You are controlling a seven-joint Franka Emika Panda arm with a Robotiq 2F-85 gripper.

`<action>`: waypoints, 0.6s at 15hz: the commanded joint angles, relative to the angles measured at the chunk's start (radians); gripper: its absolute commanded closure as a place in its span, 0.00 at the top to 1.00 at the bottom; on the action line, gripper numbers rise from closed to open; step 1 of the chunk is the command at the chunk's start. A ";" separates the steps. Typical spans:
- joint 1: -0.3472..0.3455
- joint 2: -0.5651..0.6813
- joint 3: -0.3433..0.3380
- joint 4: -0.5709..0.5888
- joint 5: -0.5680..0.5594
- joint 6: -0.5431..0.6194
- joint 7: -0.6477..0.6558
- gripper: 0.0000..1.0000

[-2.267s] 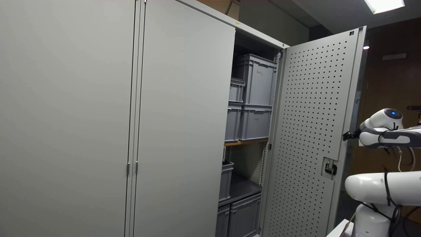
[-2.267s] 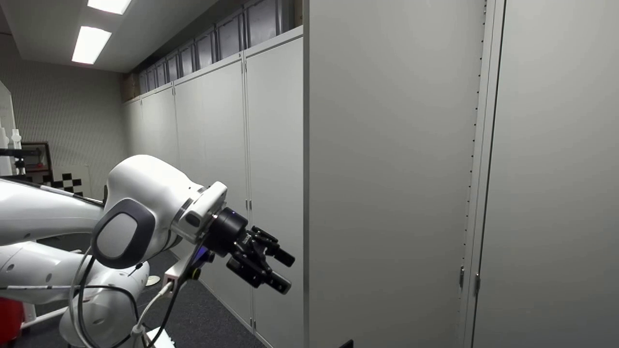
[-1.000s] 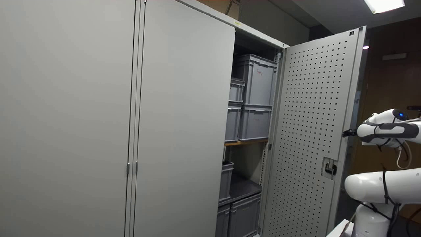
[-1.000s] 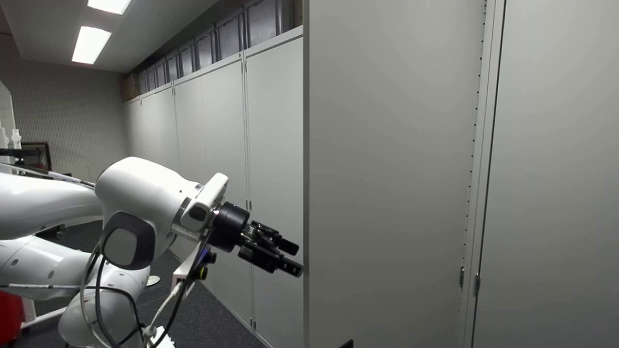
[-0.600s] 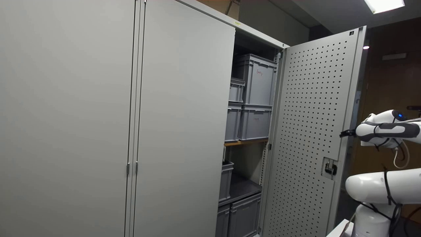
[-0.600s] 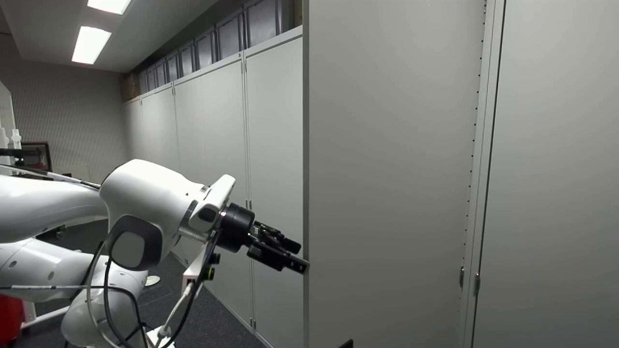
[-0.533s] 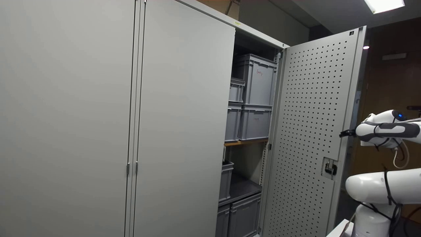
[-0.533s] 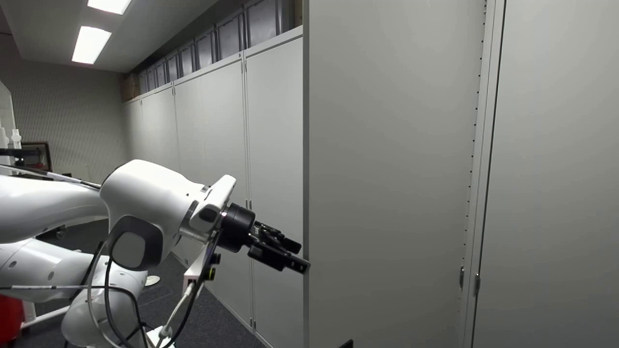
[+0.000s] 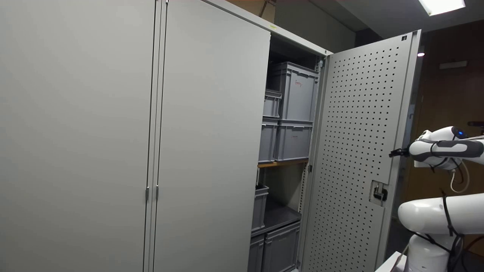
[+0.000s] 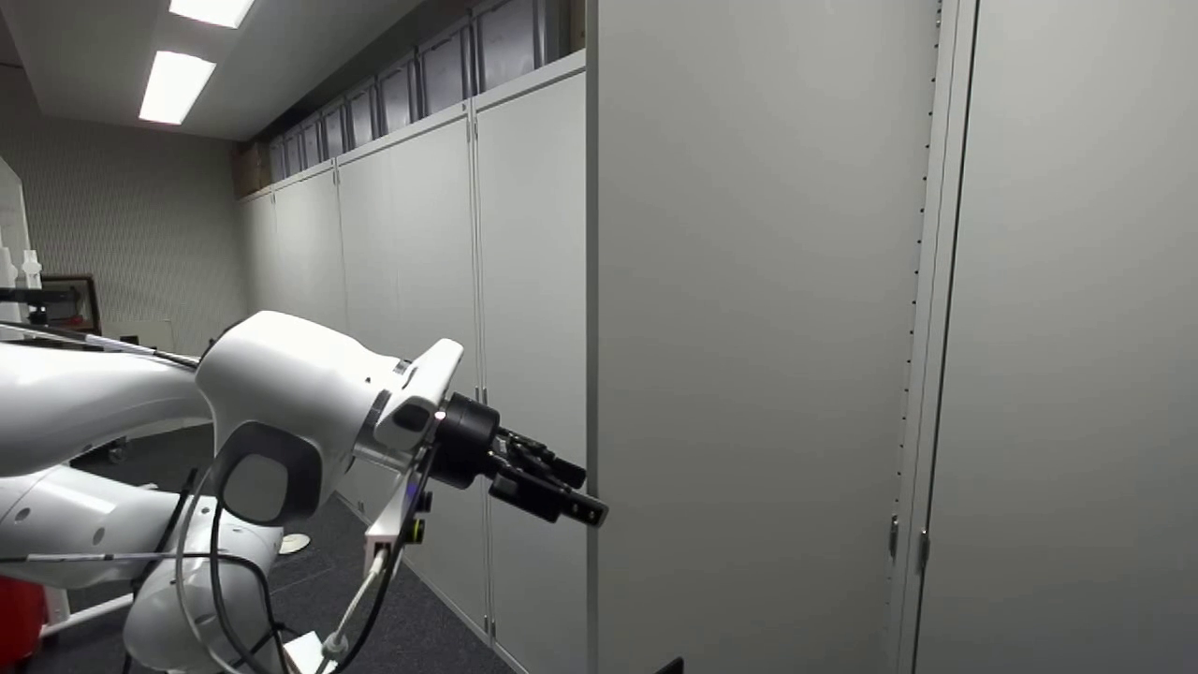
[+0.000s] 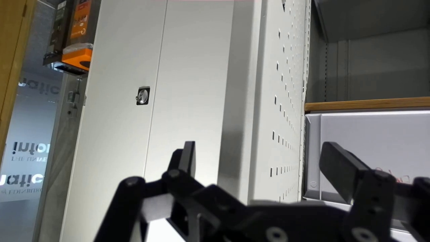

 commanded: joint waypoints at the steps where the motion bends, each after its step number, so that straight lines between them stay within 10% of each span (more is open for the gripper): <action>1: 0.050 0.012 -0.026 0.023 0.032 0.041 -0.071 1.00; 9: 0.108 -0.004 -0.066 0.035 0.029 0.024 -0.128 1.00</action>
